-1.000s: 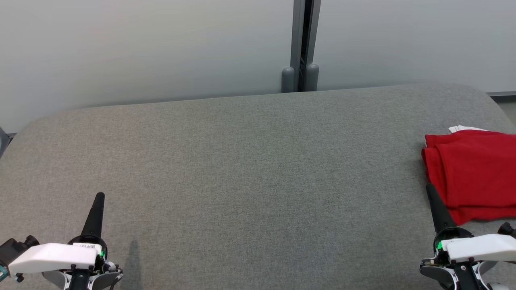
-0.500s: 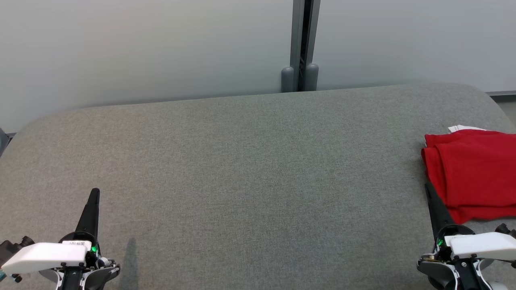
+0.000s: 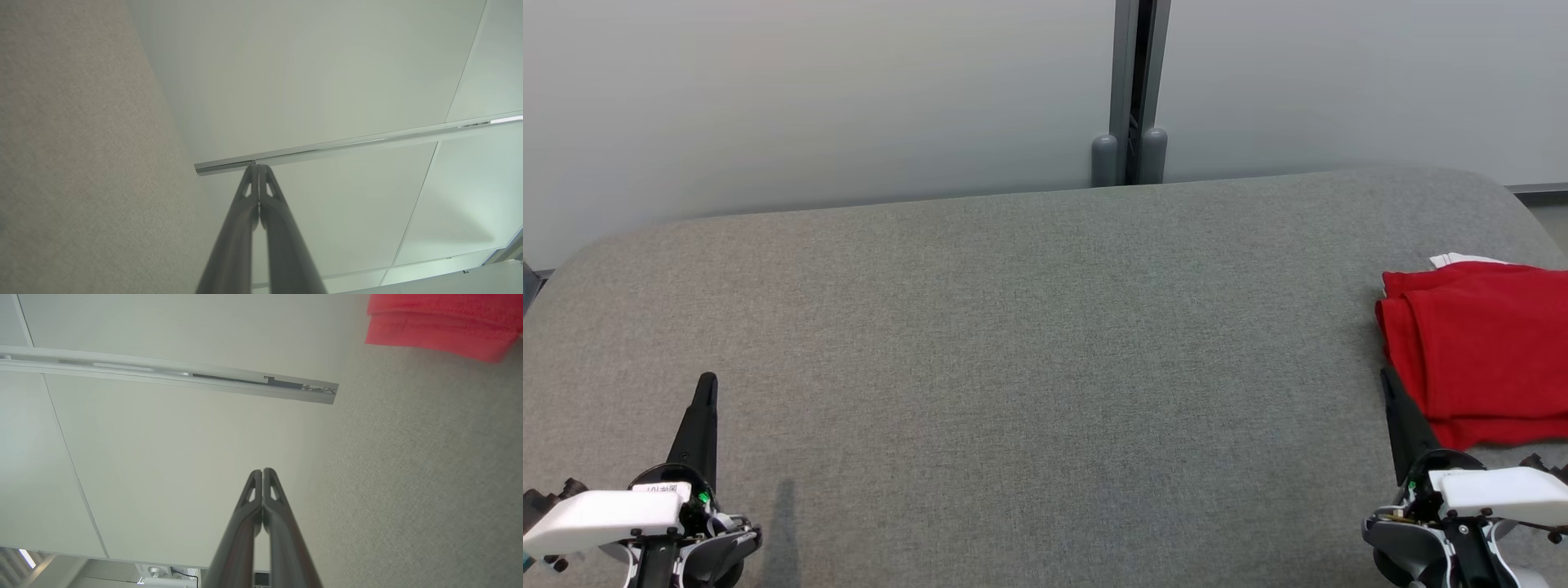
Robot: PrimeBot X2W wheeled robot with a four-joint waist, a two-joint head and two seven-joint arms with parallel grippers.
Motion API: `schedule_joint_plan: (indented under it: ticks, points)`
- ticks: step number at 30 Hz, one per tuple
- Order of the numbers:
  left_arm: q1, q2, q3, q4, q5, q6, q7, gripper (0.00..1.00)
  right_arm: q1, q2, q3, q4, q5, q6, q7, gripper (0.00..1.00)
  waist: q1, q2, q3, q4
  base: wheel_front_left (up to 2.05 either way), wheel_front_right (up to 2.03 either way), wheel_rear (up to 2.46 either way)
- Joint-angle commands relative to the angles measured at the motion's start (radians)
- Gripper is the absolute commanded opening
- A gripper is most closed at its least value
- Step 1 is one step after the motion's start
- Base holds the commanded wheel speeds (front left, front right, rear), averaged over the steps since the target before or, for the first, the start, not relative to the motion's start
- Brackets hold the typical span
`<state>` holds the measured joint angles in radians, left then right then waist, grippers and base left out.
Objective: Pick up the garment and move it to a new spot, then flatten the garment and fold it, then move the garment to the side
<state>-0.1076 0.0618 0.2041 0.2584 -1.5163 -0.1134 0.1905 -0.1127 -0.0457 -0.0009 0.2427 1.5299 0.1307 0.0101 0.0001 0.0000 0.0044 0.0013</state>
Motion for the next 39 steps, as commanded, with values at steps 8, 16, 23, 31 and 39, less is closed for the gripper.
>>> schedule_joint_plan:
  ticks: [8, 16, 23, 31, 39]
  points:
    - [-0.026, -0.003, 0.022, 0.008, -0.058, -0.016, 0.017, 0.0, -0.019, -0.008, 0.002, 0.016, 0.068, 0.0, 0.004, 0.0, -0.0001, 0.0, 0.0, -0.001, 0.0, 0.0, 0.0]
    - [-0.028, -0.008, 0.031, 0.013, -0.083, -0.021, 0.025, 0.0, -0.023, -0.008, 0.004, 0.023, 0.096, 0.0, 0.004, 0.0, -0.0001, 0.0, 0.001, -0.001, 0.0, 0.0, 0.0]
    - [-0.028, -0.008, 0.032, 0.013, -0.082, -0.021, 0.026, 0.0, -0.022, -0.008, 0.004, 0.023, 0.096, 0.0, 0.004, 0.0, -0.0001, 0.0, 0.001, -0.001, 0.0, 0.0, 0.0]
    - [-0.028, -0.009, 0.032, 0.013, -0.081, -0.021, 0.026, 0.0, -0.022, -0.008, 0.004, 0.023, 0.096, 0.0, 0.004, 0.0, -0.0001, 0.0, 0.001, -0.001, 0.0, 0.0, 0.0]
    - [-0.029, -0.009, 0.033, 0.013, -0.08, -0.021, 0.025, 0.0, -0.022, -0.008, 0.004, 0.022, 0.097, 0.0, 0.004, 0.0, -0.0001, 0.0, 0.001, -0.001, 0.0, 0.0, 0.0]
